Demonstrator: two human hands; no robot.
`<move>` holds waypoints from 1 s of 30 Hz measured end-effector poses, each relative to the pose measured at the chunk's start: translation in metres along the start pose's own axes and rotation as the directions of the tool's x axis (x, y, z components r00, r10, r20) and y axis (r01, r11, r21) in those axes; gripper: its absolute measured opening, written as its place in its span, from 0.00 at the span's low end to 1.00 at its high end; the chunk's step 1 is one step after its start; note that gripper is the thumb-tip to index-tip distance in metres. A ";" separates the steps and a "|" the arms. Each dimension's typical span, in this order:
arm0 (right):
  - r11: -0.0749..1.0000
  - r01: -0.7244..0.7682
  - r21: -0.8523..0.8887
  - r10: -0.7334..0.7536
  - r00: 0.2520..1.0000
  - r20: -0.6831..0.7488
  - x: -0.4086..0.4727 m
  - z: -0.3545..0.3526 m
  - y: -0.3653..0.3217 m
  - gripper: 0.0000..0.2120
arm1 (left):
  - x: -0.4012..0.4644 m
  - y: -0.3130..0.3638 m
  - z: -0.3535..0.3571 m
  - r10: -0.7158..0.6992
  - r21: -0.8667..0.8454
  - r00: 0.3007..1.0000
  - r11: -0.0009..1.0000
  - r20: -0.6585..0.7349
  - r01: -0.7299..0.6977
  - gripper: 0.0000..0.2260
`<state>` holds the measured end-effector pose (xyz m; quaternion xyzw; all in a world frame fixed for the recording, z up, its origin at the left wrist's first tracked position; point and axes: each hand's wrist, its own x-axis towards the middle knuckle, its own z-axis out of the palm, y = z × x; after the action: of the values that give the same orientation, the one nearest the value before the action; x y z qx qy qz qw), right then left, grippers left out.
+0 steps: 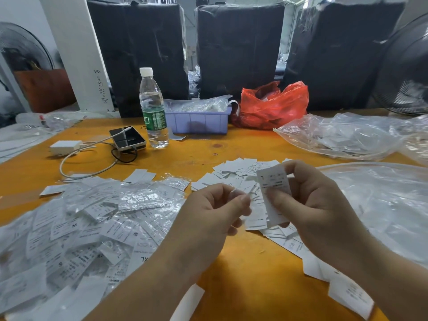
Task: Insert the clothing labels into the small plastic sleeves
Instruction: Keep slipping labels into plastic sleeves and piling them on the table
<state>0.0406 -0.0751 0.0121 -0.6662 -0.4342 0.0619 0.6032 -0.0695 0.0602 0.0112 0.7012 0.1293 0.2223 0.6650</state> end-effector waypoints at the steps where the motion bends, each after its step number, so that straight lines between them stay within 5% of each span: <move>1: 1.000 -0.004 -0.021 0.005 1.000 0.013 0.001 -0.001 0.000 0.08 | 0.000 0.001 0.000 0.006 0.004 1.000 1.000 0.001 -0.006 0.05; 11: 0.997 -0.051 0.065 0.035 0.972 0.231 0.008 -0.009 0.001 0.11 | 0.000 0.001 0.000 0.035 0.017 0.999 0.999 0.012 -0.035 0.12; 22: 0.990 -0.003 -0.141 0.027 0.984 0.173 0.009 -0.011 0.002 0.13 | 0.001 0.001 -0.001 0.045 -0.014 0.997 0.999 0.058 -0.044 0.11; 30: 1.000 -0.018 -0.002 0.017 0.955 0.295 0.010 -0.013 0.002 0.10 | 0.001 -0.001 -0.001 0.042 0.020 0.998 0.999 0.053 -0.043 0.13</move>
<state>0.0556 -0.0780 0.0184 -0.6531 -0.5133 0.1661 0.5314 -0.0690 0.0614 0.0107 0.7165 0.0992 0.2163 0.6558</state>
